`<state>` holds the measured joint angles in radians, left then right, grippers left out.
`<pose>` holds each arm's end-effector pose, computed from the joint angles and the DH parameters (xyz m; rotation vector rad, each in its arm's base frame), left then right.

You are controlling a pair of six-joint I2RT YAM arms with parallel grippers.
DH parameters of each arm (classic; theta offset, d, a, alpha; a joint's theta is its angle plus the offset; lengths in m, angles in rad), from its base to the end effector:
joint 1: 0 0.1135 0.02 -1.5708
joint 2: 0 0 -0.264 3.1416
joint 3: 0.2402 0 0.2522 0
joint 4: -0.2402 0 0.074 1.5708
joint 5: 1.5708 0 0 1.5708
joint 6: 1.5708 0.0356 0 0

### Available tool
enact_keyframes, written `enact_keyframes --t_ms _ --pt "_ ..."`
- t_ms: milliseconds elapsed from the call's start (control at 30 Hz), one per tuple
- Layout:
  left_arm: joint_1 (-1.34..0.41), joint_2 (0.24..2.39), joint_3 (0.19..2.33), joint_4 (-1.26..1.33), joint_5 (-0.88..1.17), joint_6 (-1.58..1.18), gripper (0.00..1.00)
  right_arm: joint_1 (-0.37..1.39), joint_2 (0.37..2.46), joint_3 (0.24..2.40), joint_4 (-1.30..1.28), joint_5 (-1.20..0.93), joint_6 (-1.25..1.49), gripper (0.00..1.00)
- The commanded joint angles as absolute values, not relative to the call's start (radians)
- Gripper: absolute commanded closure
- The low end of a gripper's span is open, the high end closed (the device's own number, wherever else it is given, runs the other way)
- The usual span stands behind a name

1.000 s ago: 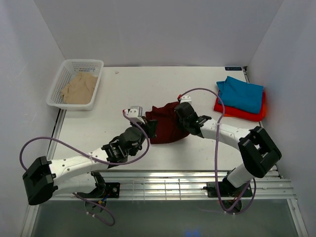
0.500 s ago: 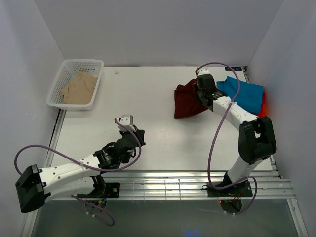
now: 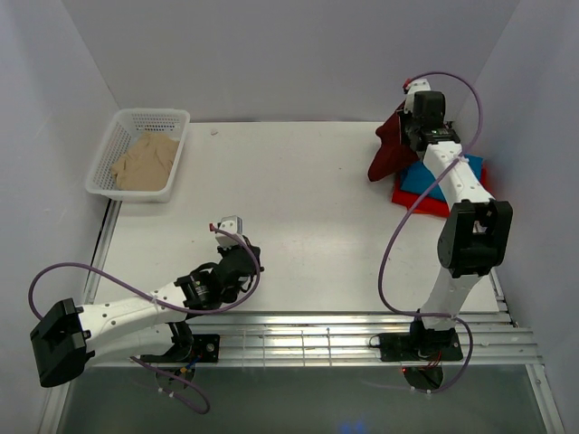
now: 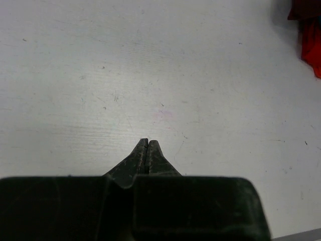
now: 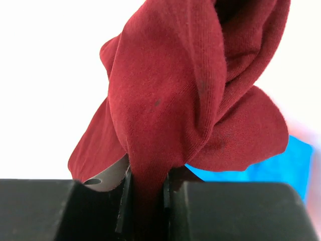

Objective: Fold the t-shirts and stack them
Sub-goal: Neatly place the folded tshirt to the corner

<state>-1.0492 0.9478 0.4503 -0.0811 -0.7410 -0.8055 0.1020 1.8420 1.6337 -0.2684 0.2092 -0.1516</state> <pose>0.1174 -0.1561 0.2089 -0.1712 2.0003 -0.3929 0.4380 0.0374 0.3260 -0.1286 2.0410 -0.2450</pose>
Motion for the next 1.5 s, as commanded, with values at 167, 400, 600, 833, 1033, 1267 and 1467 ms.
enact_keyframes --t_ms 167,400,600,833,1033,1267,1467 --pt "-1.048 0.951 0.439 -0.121 -0.753 -0.851 1.0 -0.057 1.789 1.695 -0.304 0.103 -0.192 0.92" --pt "-1.048 0.942 0.434 -0.133 -0.747 -0.865 1.0 -0.187 1.767 1.678 -0.311 0.028 -0.176 0.92" --pt "-1.048 0.942 0.434 -0.138 -0.742 -0.87 1.0 -0.255 1.764 1.654 -0.311 0.017 -0.169 0.92" --pt "-1.048 0.942 0.437 -0.143 -0.733 -0.874 1.0 -0.27 1.776 1.603 -0.325 0.037 -0.149 0.92" --pt "-1.048 0.936 0.44 -0.144 -0.729 -0.873 1.0 -0.27 1.81 1.504 -0.342 0.148 -0.112 0.92" --pt "-1.048 0.934 0.437 -0.143 -0.719 -0.868 1.0 -0.27 1.795 1.358 -0.35 0.35 -0.008 0.92" --pt "-1.048 0.913 0.434 -0.152 -0.724 -0.854 0.99 -0.27 1.737 1.332 -0.295 0.307 0.02 0.56"
